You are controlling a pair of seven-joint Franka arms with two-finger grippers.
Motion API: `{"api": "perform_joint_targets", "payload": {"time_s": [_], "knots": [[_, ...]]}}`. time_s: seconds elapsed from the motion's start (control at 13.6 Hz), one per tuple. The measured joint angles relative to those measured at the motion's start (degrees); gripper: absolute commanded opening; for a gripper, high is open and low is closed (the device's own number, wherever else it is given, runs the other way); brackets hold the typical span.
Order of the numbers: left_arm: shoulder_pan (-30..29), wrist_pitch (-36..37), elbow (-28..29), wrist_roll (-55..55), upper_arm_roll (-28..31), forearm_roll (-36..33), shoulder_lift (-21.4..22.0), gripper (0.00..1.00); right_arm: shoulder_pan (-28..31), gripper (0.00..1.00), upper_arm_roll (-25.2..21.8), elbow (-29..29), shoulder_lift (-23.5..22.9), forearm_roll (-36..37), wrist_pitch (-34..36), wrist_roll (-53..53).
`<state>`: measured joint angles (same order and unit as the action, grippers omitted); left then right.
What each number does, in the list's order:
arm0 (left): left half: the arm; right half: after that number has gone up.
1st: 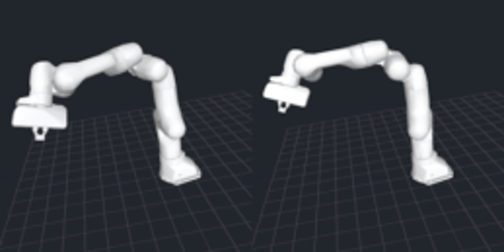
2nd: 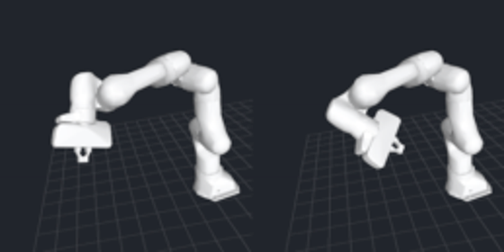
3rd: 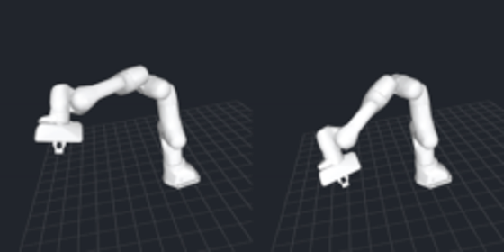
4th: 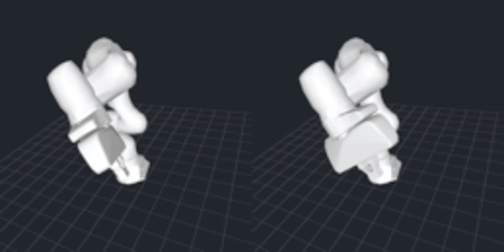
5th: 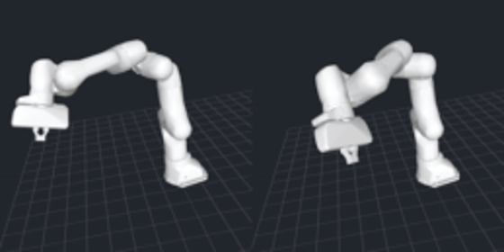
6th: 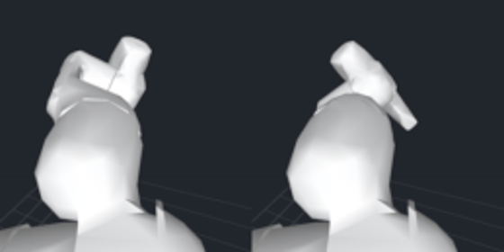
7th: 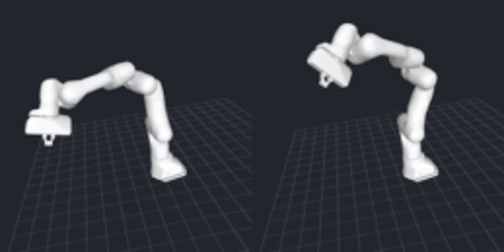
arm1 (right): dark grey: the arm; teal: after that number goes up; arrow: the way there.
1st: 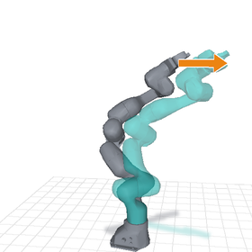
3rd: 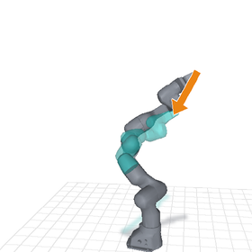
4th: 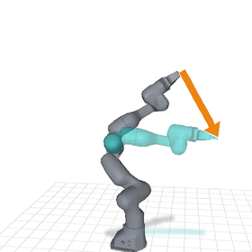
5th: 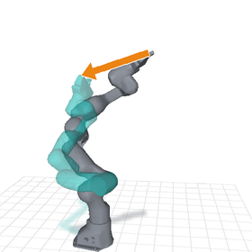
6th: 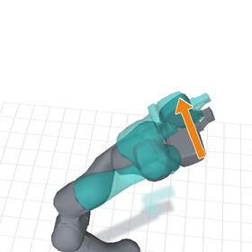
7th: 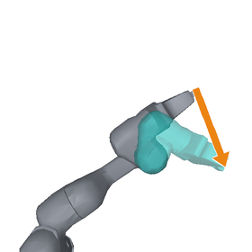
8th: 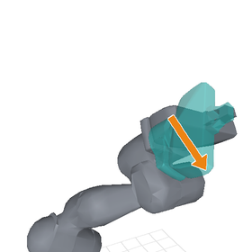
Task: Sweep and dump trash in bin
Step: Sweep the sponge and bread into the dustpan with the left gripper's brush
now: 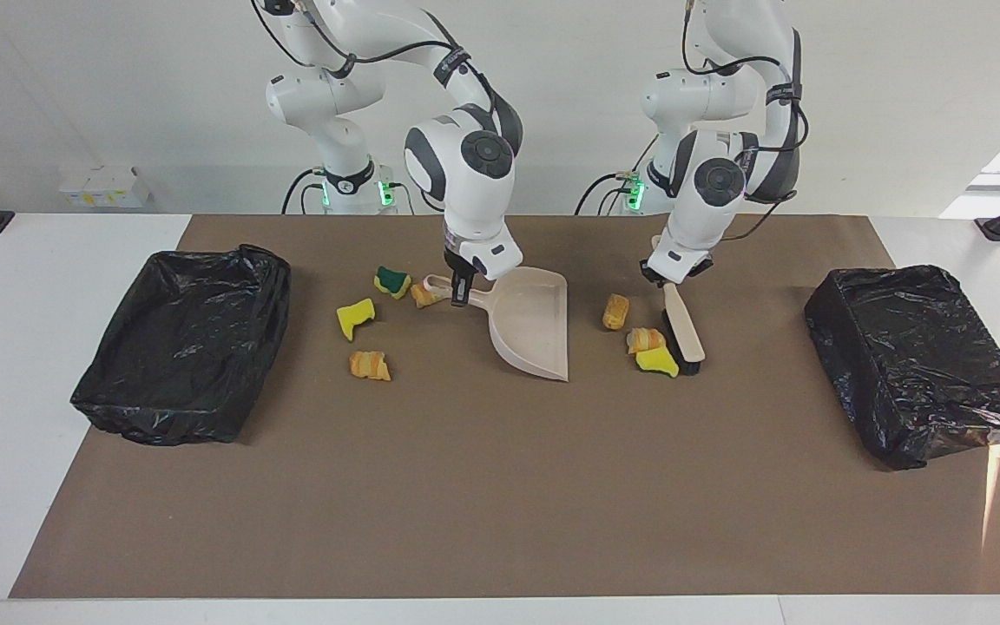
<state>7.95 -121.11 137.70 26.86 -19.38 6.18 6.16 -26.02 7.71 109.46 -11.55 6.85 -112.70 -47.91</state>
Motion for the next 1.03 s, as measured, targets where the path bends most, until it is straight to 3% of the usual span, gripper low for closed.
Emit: {"api": "perform_joint_targets", "payload": {"time_s": [0.37, 0.66, 0.81, 1.03], "knots": [[10.1, -4.3, -0.7, 2.5, -0.1, 7.8, 0.2, 0.00, 0.0, 0.00, 0.0, 0.0, 0.0, 0.0, 0.0, 0.0], [16.2, -10.4, -2.1, 2.7, -0.1, 9.3, -1.7, 0.00, 0.0, 0.00, 0.0, 0.0, 0.0, 0.0, 0.0, 0.0], [17.3, -10.1, -5.1, 2.8, -0.1, 9.4, -3.3, 0.00, 0.0, 0.00, 0.0, 0.0, 0.0, 0.0, 0.0, 0.0], [16.7, -2.9, -9.8, 2.8, 0.9, 9.4, -3.6, 0.00, 0.0, 0.00, 0.0, 0.0, 0.0, 0.0, 0.0, 0.0]]}}
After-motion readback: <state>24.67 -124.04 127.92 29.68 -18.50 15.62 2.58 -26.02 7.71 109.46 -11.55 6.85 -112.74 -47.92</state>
